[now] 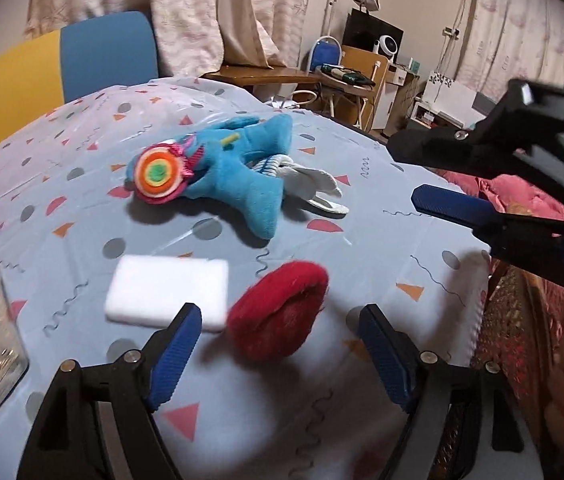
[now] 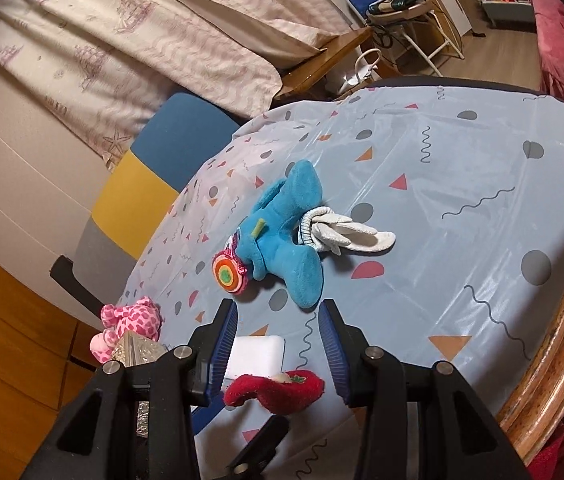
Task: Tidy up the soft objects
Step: 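Grasp the red sock with the left tool while the right tool moves toward the white block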
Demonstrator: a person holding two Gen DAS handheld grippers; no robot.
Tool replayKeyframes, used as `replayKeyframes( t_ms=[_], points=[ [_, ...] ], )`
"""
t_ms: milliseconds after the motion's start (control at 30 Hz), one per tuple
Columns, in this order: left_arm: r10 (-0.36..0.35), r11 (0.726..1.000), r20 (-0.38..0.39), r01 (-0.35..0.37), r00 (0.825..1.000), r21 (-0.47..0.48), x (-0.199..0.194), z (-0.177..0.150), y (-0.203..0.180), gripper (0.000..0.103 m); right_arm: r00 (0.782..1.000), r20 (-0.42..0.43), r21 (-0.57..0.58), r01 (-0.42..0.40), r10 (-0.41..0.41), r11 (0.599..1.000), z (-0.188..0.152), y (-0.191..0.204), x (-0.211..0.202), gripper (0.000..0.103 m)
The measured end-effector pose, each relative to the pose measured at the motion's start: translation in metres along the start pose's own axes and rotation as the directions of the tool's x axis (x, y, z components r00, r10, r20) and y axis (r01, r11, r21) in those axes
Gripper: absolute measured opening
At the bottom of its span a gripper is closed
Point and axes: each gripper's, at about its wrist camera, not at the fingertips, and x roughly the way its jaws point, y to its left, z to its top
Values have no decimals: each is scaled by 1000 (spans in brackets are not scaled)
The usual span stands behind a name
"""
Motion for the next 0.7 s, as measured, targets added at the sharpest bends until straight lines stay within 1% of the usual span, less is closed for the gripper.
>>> replayKeyframes(
  t_ms=[33,67,100,133,200,267,333,433,500,600,633,700],
  points=[
    [3,1000,-4,-3,1000,6,6,1,-2,73,1000,-1,2,0,0,1000,0,0,0,43],
    [-1,1000,-8,1,1000,8,10,3,-3,54,1000,-1,1,0,0,1000,0,0,0,43],
    [-6,1000,-15,7,1000,11,15,4,-5,43,1000,-5,2,0,0,1000,0,-1,1,44],
    [-8,1000,-28,8,1000,21,20,4,-8,30,1000,-8,2,1,-1,1000,0,-1,1,44],
    [-5,999,-45,6,999,37,26,3,-10,24,1000,-16,5,-2,2,1000,0,-2,3,44],
    [-13,999,-37,14,999,30,23,0,-8,20,1000,-23,6,1,-1,1000,-1,-2,5,44],
    [-14,1000,-37,15,999,14,17,-5,-3,20,1000,-31,2,3,-3,1000,-1,-1,6,44],
    [-15,999,-32,14,999,-36,0,-15,9,20,999,-39,1,19,-19,1000,-2,0,8,44],
    [-1,998,-18,0,1000,-60,-13,-24,17,20,999,-46,1,24,-24,1000,-2,0,9,44],
    [28,990,-18,-30,999,-139,-33,-44,36,20,997,-69,-4,40,-40,999,-3,0,11,43],
    [48,983,-19,-51,999,-176,-40,-53,46,20,996,-78,-11,44,-45,999,-4,1,13,44],
    [65,972,-13,-66,998,-223,-50,-66,60,20,994,-91,-28,58,-61,998,-5,4,15,44]
  ],
)
